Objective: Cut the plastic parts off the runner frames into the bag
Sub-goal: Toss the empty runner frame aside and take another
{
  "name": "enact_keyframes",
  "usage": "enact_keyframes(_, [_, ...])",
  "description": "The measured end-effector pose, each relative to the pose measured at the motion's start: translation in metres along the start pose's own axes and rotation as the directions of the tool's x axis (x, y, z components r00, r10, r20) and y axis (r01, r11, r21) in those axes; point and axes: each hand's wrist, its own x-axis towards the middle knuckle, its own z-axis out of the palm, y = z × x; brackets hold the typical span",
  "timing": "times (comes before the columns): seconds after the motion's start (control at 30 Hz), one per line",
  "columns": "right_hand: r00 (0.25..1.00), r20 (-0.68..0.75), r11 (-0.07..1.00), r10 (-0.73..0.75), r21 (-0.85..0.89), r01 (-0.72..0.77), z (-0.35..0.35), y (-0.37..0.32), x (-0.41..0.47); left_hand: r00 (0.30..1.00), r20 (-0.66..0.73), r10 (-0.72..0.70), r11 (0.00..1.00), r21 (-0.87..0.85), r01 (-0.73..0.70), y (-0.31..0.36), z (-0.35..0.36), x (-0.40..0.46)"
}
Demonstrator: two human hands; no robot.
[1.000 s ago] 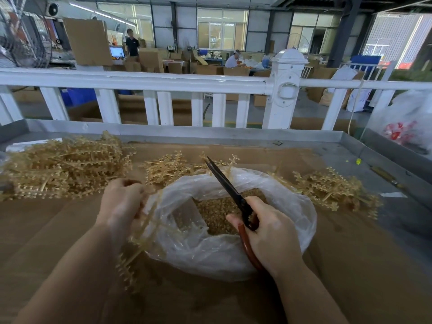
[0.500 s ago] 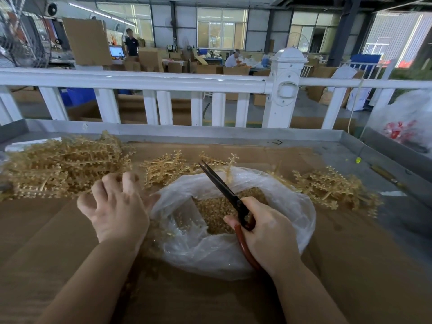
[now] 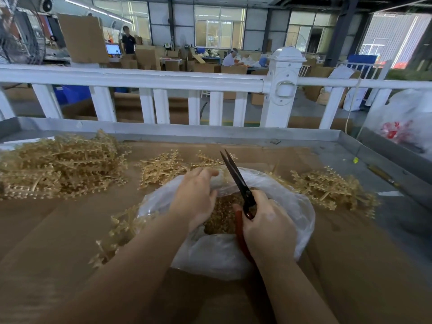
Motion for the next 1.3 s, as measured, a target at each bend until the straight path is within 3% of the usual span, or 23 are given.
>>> enact_keyframes(0.1, [1.000,-0.027,0.999,0.006,0.036,-0.005,0.001,0.000,0.000,0.995,0.089,0.040,0.995,0.088,-0.047,0.007,0.011,0.013])
enact_keyframes(0.3, [0.998,-0.058,0.998,-0.012,0.066,0.016,0.004,0.002,-0.001,0.944,0.324,-0.060,0.934,0.352,-0.061,0.000,0.028,0.031])
enact_keyframes(0.4, [0.994,-0.104,0.997,-0.020,0.076,0.028,0.004,0.002,-0.002,0.968,0.235,-0.083,0.968,0.249,0.023,0.000,0.029,0.026])
enact_keyframes(0.5, [0.993,-0.120,0.995,0.004,0.104,0.009,0.002,0.001,-0.002,0.988,-0.055,-0.145,0.982,-0.134,0.136,0.000,0.024,0.020])
enact_keyframes(0.6, [0.996,-0.091,0.991,0.017,0.131,-0.005,0.001,0.001,-0.001,0.910,-0.246,-0.334,0.833,-0.529,0.163,0.004,0.009,0.012])
enact_keyframes(0.77, [0.997,-0.073,0.991,0.011,0.137,-0.001,-0.002,0.000,-0.002,0.881,-0.188,-0.434,0.557,-0.824,0.099,0.003,-0.002,-0.005])
enact_keyframes(0.87, [0.999,-0.051,0.991,0.011,0.137,-0.004,-0.004,0.000,-0.002,0.883,-0.075,-0.464,0.436,-0.887,0.154,0.001,0.001,-0.016])
enact_keyframes(1.0, [0.999,-0.053,0.991,-0.007,0.131,0.014,-0.004,0.000,-0.003,0.884,0.118,-0.452,0.192,-0.955,0.226,0.007,0.007,-0.024])
enact_keyframes(1.17, [0.999,-0.050,0.992,-0.007,0.123,0.013,-0.004,0.001,-0.003,0.903,0.162,-0.397,0.108,-0.969,0.222,0.004,0.013,-0.032])
enact_keyframes(1.3, [0.997,-0.077,0.987,0.001,0.162,0.012,-0.004,0.002,-0.002,0.901,0.233,-0.367,-0.042,-0.971,0.234,-0.001,0.013,-0.033])
